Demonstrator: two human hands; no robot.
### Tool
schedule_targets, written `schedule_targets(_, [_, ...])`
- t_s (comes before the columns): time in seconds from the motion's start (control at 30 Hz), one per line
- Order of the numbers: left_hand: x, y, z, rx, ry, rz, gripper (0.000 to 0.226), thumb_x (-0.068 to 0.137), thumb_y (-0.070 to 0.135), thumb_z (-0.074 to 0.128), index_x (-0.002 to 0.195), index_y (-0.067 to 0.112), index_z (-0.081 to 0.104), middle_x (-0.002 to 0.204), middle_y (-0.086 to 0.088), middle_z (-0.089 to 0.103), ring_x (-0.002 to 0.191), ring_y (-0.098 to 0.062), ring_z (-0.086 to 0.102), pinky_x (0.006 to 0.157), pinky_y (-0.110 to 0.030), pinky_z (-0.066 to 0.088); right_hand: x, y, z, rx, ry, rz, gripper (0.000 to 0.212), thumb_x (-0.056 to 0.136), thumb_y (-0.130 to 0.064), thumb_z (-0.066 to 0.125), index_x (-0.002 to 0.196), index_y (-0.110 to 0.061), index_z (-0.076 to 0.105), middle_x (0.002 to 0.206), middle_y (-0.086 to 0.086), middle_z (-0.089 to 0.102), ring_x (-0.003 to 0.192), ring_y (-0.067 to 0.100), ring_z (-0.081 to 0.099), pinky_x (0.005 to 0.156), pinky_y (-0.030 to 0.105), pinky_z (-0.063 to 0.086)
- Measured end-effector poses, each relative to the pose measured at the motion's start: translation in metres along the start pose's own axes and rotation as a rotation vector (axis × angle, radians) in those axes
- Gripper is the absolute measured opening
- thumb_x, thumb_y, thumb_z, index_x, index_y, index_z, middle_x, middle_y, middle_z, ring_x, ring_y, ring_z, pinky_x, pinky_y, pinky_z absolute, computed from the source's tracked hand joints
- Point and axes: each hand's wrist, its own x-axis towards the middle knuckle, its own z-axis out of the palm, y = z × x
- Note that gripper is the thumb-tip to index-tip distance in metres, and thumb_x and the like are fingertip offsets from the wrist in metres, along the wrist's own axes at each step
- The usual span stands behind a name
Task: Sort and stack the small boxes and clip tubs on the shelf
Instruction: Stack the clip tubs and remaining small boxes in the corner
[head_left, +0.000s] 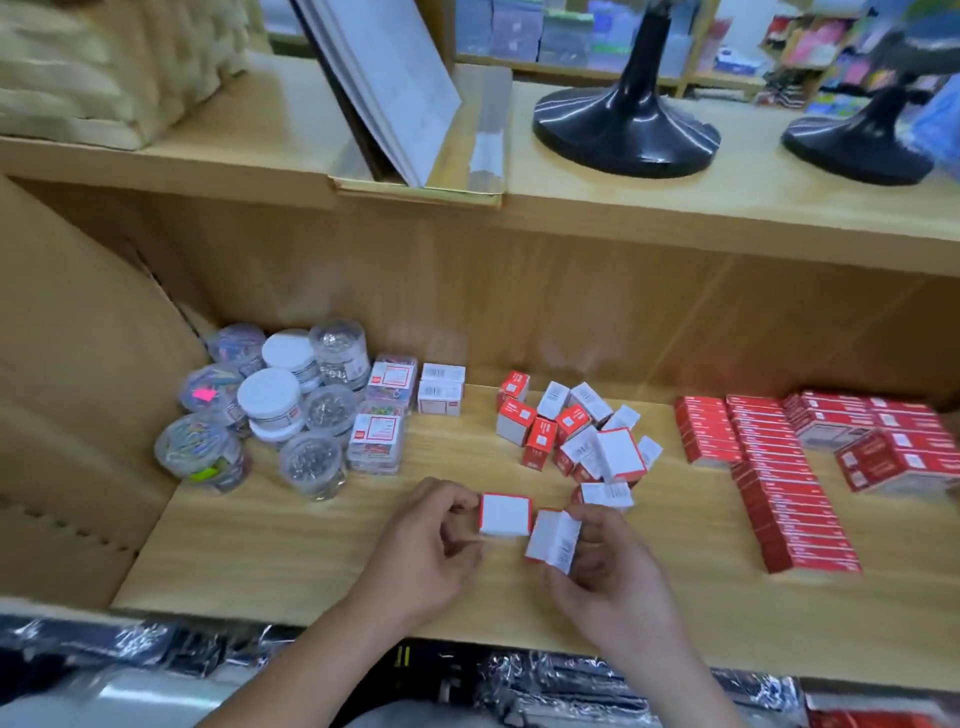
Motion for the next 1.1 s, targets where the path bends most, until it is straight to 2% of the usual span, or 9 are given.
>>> schedule_targets(0.13, [-0.010,0.004,-0.007,-0.044,-0.009,-0.031,0.057,0.080,0.037,0.073,0.135,0.033,0.058,0.115,0.013,0.052,0.072,-0.010,0.060,0.070,-0.020,0.050,0.002,-0.008,0.018,0.096,-0.043,-0.043,0.053,0.076,0.000,0.072,0.108,-0.039,0.057,0.090,-0.010,0.071,0.070,0.007,0.062,0.067,0.025,0.050])
schedule_targets(0.23, [-0.001,0.015,-0.005,0.193,-0.049,-0.053,0.066,0.088,0.058,0.055,0.148,0.033,0.048,0.117,0.017,0.046,0.090,-0.003,0.058,0.087,-0.024,0.050,0.006,-0.003,0.015,0.083,-0.013,-0.067,0.063,0.076,-0.001,0.071,0.110,-0.053,0.057,0.102,-0.004,0.072,0.086,0.014,0.067,0.079,0.028,0.053])
schedule_targets(0.33, [0.006,0.019,-0.007,0.267,-0.048,-0.042,0.049,0.086,0.055,0.061,0.133,0.045,0.054,0.115,0.020,0.046,0.091,-0.007,0.061,0.083,-0.028,0.051,0.007,0.008,0.008,-0.122,0.023,-0.184,0.066,0.072,-0.012,0.068,0.124,-0.050,0.057,0.123,-0.020,0.063,0.112,0.017,0.064,0.095,0.037,0.053])
schedule_targets(0.4, [0.005,0.014,-0.010,0.124,-0.024,-0.039,0.039,0.081,0.041,0.074,0.117,0.045,0.058,0.115,0.019,0.049,0.081,-0.006,0.061,0.076,-0.029,0.051,0.007,0.013,0.004,-0.321,0.038,-0.301,0.075,0.071,0.001,0.070,0.131,-0.042,0.056,0.130,-0.026,0.057,0.122,0.016,0.056,0.098,0.024,0.045])
schedule_targets(0.53, [-0.008,0.003,-0.013,-0.098,-0.014,-0.006,0.042,0.075,-0.001,0.077,0.090,0.033,0.057,0.111,0.009,0.056,0.062,-0.008,0.048,0.061,-0.027,0.043,0.002,0.019,0.001,-0.475,0.058,-0.532,0.085,0.055,0.022,0.064,0.125,-0.026,0.059,0.122,-0.019,0.059,0.118,0.012,0.054,0.100,0.018,0.040])
schedule_targets(0.63, [-0.014,0.004,-0.016,-0.172,-0.051,-0.014,0.042,0.068,0.001,0.086,0.082,0.027,0.055,0.120,0.012,0.055,0.061,-0.008,0.046,0.061,-0.024,0.042,-0.006,0.020,0.003,-0.486,0.064,-0.580,0.079,0.050,0.021,0.060,0.108,-0.032,0.065,0.116,-0.015,0.059,0.113,0.015,0.056,0.092,0.027,0.046])
schedule_targets(0.87, [-0.020,0.008,-0.018,-0.256,-0.079,-0.028,0.030,0.081,0.029,0.078,0.077,0.023,0.049,0.107,0.005,0.066,0.073,-0.015,0.051,0.065,-0.028,0.040,-0.016,0.029,-0.002,-0.339,-0.047,-0.468,0.038,0.069,-0.019,0.081,0.101,-0.037,0.072,0.141,-0.006,0.054,0.128,0.015,0.054,0.095,0.032,0.051])
schedule_targets(0.97, [-0.022,0.005,-0.016,-0.222,-0.090,-0.029,0.033,0.078,0.012,0.082,0.089,0.026,0.053,0.114,0.006,0.065,0.064,-0.018,0.044,0.059,-0.028,0.040,-0.015,0.033,-0.009,-0.283,-0.101,-0.340,0.036,0.065,-0.049,0.082,0.100,-0.043,0.076,0.143,-0.017,0.052,0.128,0.004,0.052,0.102,0.021,0.045])
schedule_targets(1.1, [-0.022,0.002,-0.015,-0.083,-0.074,-0.009,0.069,0.070,0.011,0.086,0.127,0.039,0.059,0.119,0.014,0.054,0.064,-0.019,0.050,0.062,-0.032,0.054,-0.014,0.030,-0.009,-0.271,-0.057,-0.320,0.040,0.065,-0.044,0.085,0.104,-0.041,0.076,0.128,-0.023,0.061,0.120,0.005,0.056,0.101,0.026,0.045])
